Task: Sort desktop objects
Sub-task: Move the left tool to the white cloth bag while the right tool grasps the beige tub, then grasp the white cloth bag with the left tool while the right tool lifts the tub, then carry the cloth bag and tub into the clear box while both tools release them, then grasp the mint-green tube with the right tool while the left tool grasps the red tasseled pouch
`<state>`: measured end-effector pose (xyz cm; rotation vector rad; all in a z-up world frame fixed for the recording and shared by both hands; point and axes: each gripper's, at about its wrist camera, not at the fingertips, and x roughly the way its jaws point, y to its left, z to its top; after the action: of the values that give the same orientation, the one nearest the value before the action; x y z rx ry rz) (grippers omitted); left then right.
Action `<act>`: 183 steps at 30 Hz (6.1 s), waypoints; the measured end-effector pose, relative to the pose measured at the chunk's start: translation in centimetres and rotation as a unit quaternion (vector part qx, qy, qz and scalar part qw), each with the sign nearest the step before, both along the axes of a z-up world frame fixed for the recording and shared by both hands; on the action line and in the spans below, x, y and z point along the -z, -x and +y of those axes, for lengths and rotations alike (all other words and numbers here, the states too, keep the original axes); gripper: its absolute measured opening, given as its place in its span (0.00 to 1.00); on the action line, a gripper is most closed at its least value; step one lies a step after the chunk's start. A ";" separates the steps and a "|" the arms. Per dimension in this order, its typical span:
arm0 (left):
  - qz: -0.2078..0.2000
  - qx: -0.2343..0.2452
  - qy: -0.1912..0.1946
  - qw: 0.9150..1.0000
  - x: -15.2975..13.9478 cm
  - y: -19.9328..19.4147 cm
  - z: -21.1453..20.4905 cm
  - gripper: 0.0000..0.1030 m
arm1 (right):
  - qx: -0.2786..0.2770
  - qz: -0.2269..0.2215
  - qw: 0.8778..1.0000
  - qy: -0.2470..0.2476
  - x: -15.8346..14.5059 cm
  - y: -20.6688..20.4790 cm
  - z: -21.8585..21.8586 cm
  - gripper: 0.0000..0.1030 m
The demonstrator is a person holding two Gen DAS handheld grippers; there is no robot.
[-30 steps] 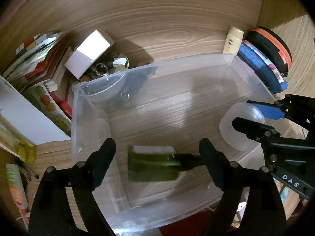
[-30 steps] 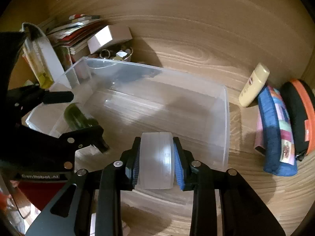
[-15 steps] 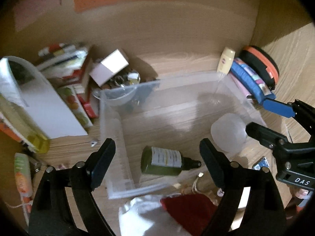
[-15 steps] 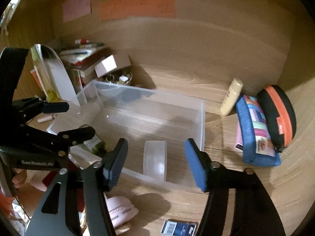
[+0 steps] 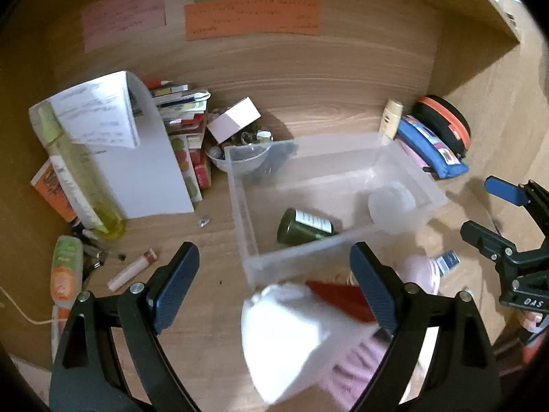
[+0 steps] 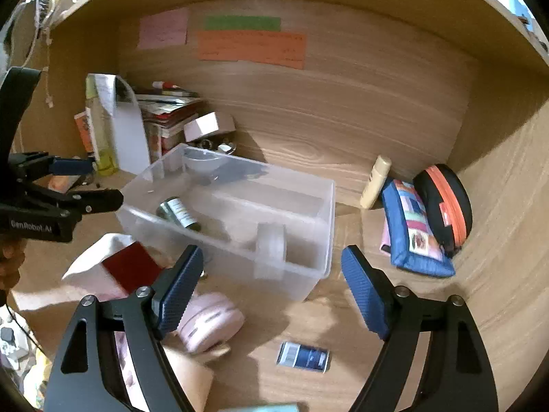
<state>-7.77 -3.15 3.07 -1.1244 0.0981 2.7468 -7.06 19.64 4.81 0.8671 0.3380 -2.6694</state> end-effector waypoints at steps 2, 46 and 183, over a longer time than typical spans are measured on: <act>0.000 0.002 -0.002 1.000 0.1 -0.9 -0.2 0.87 | 0.000 -0.003 1.000 0.006 0.1 -1.0 0.1 0.78; -0.096 -0.003 -0.028 0.995 8.6 -0.8 0.4 0.94 | 0.027 -0.089 0.994 0.060 9.9 -8.4 -0.7 0.66; -0.088 0.095 -0.055 0.990 5.6 -1.1 3.2 0.92 | 0.051 -0.075 0.996 0.012 7.6 -7.6 4.8 0.85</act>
<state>-6.71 0.05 -2.56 -1.2516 0.0291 2.4456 0.51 24.48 -2.79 1.0970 0.2319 -2.6745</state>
